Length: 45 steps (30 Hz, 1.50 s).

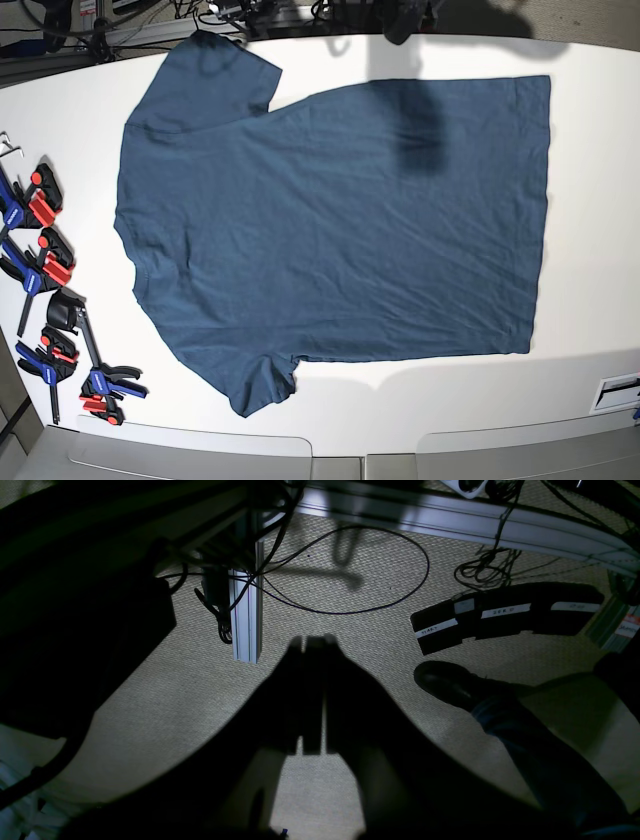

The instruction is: Fold the T-shirt properly

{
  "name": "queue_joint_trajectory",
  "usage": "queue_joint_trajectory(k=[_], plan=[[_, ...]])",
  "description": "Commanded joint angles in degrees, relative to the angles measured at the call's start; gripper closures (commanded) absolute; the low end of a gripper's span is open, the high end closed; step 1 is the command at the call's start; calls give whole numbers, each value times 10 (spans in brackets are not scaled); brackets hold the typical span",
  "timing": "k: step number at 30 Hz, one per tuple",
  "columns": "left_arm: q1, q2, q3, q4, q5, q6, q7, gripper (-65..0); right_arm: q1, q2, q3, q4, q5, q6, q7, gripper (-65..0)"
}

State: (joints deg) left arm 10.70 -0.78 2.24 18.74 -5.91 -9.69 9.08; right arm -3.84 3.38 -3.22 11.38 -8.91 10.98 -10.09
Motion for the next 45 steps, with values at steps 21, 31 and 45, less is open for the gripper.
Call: queue_joint_trajectory(k=[21, 31, 45], plan=[[73, -3, 1, 82, 1, -13, 7, 0, -26, 5, 0, 30, 3, 4, -5, 0], [150, -52, 1, 155, 1, -13, 8, 0, -126, 30, 0, 149, 4, 4, -2, 0], [382, -196, 1, 468, -2, -17, 21, 0, -350, 105, 0, 469, 25, 9, 13, 0]])
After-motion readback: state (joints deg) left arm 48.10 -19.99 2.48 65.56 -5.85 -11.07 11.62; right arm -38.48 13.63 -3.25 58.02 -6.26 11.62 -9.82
